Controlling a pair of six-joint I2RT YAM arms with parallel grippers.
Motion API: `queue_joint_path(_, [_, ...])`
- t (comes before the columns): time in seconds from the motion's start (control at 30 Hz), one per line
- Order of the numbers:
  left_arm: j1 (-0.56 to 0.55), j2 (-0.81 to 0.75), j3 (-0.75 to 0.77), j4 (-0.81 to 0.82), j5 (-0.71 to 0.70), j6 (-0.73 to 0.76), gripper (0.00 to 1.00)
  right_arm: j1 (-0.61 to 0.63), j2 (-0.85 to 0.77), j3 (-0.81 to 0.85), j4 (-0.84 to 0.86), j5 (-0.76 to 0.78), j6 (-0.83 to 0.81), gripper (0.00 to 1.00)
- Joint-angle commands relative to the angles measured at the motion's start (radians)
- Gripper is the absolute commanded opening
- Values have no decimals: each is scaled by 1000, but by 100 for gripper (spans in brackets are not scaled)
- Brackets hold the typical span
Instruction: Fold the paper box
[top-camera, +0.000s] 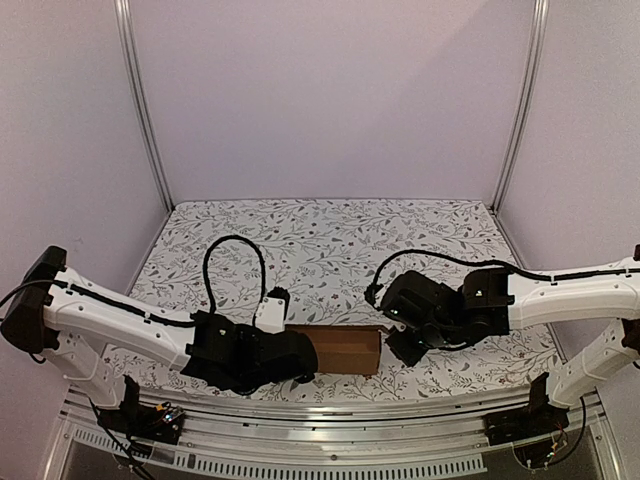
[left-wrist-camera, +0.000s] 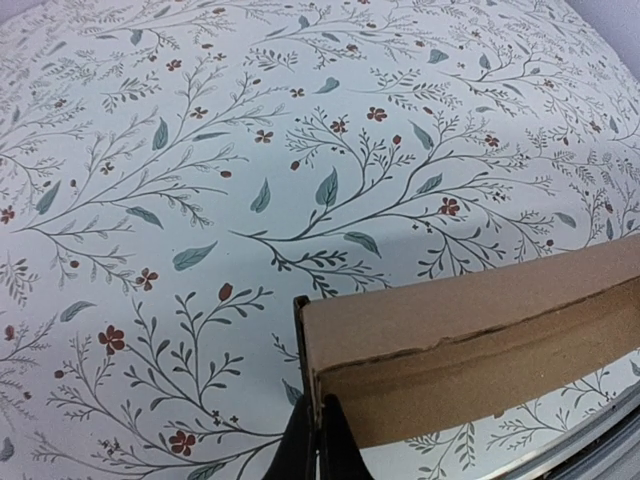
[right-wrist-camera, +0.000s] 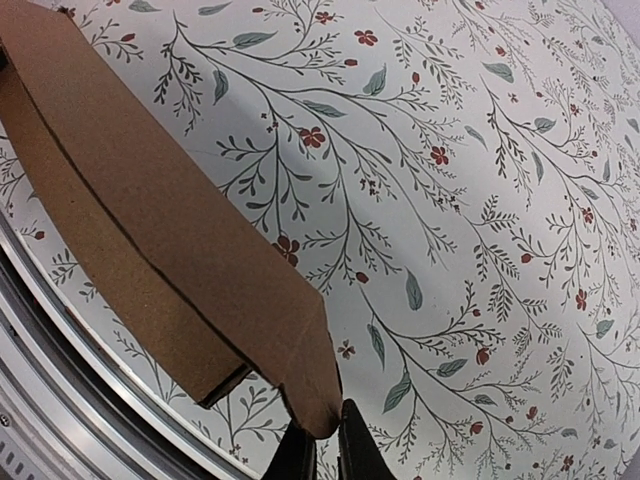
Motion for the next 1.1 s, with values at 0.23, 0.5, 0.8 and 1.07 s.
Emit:
queue_joint_path(0.23, [-23, 41, 21, -62, 36, 2, 0, -4, -6, 21, 16, -74, 44, 0])
queue_joint_path(0.5, [-25, 55, 37, -67, 31, 15, 0, -4, -5, 23, 50, -119, 126, 0])
queue_joint_path(0.8, [-30, 70, 44, -68, 25, 18, 0, -3, -13, 17, 107, -171, 207, 0])
queue_joint_path(1.07, [-40, 83, 52, -73, 13, 23, 0, -4, -22, 4, 151, -208, 257, 0])
